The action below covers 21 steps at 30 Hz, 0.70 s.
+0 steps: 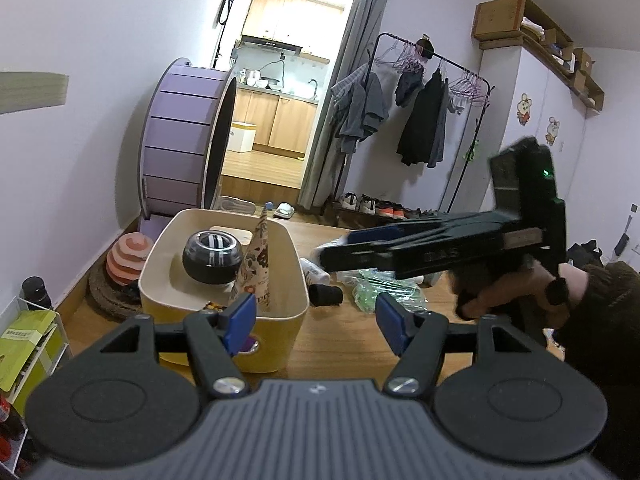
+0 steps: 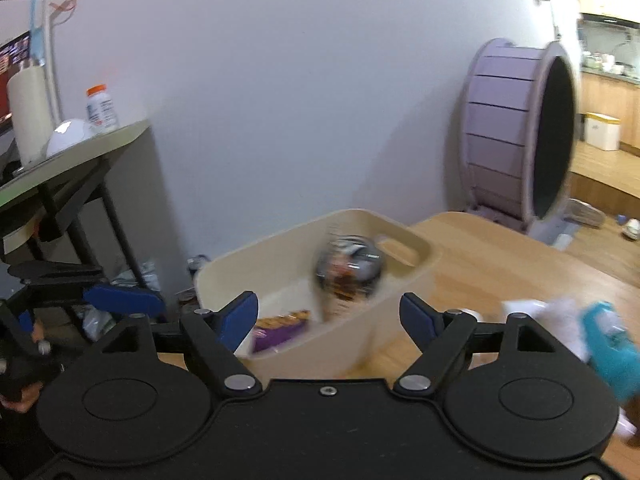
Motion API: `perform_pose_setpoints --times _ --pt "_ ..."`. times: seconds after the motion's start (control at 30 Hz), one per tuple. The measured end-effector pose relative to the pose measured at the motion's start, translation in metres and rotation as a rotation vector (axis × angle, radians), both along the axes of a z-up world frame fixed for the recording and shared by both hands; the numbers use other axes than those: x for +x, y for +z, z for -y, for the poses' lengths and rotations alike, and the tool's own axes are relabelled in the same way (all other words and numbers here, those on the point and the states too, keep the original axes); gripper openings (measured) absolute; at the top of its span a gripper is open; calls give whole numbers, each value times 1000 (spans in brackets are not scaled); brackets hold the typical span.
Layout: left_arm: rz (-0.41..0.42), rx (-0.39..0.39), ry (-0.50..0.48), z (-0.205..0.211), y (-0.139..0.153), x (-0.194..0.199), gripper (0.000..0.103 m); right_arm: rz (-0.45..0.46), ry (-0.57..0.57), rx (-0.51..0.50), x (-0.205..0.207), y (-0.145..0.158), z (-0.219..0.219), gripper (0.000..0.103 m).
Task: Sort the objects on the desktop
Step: 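Grasp the clear packet with the right gripper and carry it to the basket, then grasp the small black object on the pile with the right gripper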
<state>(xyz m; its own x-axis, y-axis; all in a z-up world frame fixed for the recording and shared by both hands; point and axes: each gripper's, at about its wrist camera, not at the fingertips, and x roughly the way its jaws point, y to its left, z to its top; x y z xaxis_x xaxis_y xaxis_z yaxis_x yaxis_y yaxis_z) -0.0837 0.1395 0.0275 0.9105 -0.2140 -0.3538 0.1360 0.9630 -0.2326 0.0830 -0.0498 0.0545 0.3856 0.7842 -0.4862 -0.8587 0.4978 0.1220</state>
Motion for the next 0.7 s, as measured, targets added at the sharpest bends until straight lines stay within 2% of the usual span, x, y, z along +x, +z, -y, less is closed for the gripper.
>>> perform_pose_setpoints --times 0.13,0.27,0.43,0.7 --pt "-4 10 -16 5 -1 2 65 3 -68 -42 3 -10 24 74" --pt "-4 21 -37 12 -3 5 65 0 -78 -76 4 -24 29 63" --pt "-14 35 -46 17 -5 10 65 21 -31 -124 7 -36 10 46" --pt "-20 32 -52 17 -7 13 65 75 -18 -222 24 -54 -18 41"
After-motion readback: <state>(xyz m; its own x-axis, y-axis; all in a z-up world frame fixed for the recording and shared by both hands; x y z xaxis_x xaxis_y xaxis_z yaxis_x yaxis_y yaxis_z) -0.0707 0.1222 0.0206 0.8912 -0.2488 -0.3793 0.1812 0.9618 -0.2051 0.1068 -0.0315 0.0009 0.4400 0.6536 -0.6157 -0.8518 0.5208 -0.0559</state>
